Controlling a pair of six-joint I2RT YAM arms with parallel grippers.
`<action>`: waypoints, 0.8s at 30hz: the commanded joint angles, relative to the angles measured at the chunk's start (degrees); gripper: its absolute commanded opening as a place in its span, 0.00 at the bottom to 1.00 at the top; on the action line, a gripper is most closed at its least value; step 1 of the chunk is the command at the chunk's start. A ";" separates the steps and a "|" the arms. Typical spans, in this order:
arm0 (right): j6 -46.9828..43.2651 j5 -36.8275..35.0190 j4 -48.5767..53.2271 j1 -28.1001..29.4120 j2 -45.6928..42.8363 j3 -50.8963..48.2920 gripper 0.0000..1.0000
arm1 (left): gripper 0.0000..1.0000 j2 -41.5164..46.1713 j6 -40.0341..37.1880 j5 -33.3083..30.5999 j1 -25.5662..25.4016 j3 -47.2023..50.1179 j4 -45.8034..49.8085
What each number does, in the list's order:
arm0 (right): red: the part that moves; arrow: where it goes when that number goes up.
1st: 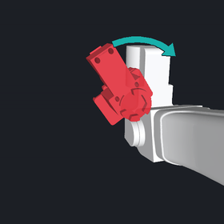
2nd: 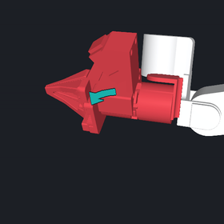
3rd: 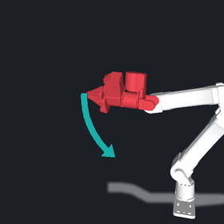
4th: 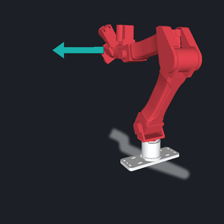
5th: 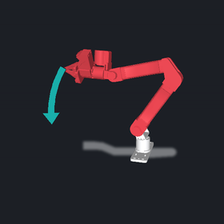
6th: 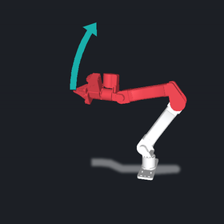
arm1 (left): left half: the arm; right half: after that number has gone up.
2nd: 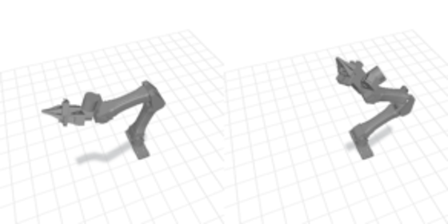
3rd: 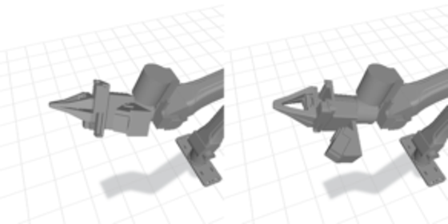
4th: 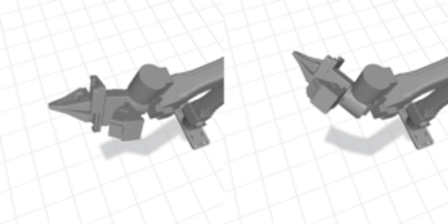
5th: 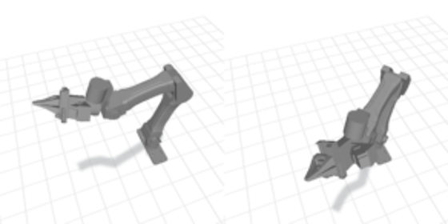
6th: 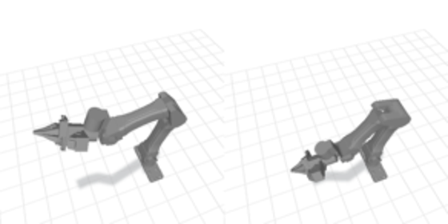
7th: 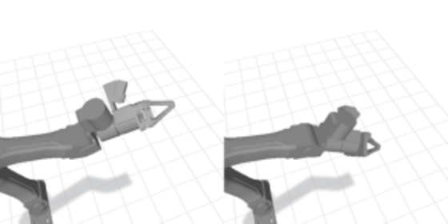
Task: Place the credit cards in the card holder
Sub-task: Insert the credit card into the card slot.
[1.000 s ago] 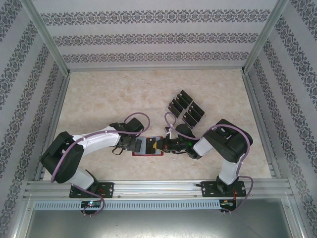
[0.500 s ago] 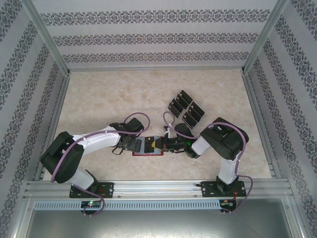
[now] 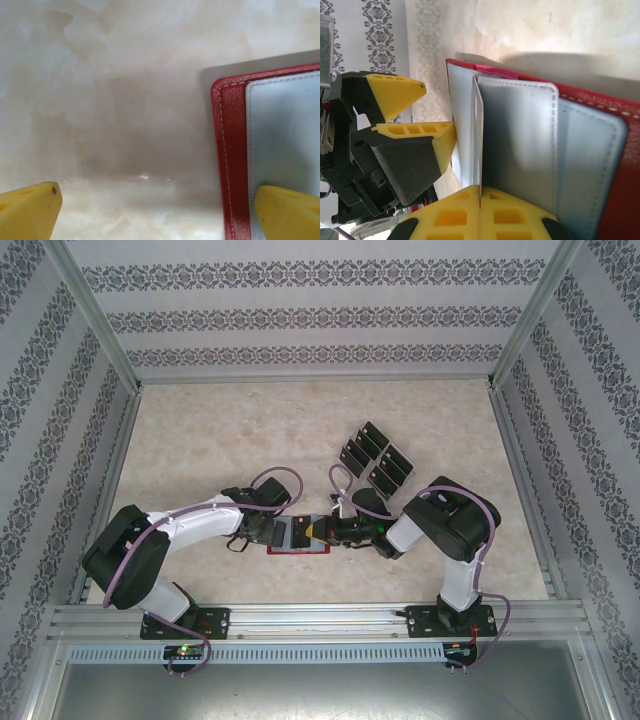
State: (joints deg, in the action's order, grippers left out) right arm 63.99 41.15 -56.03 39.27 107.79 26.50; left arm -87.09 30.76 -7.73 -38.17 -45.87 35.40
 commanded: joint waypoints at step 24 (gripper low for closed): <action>2.43 -2.83 0.13 2.30 4.24 1.21 0.00 | 1.00 -3.09 -1.23 -0.98 0.82 1.65 3.44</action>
State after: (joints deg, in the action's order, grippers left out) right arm 66.15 40.62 -58.15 40.77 109.71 27.44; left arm -87.44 30.76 -7.51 -38.17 -46.00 35.38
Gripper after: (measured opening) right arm 0.053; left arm 0.999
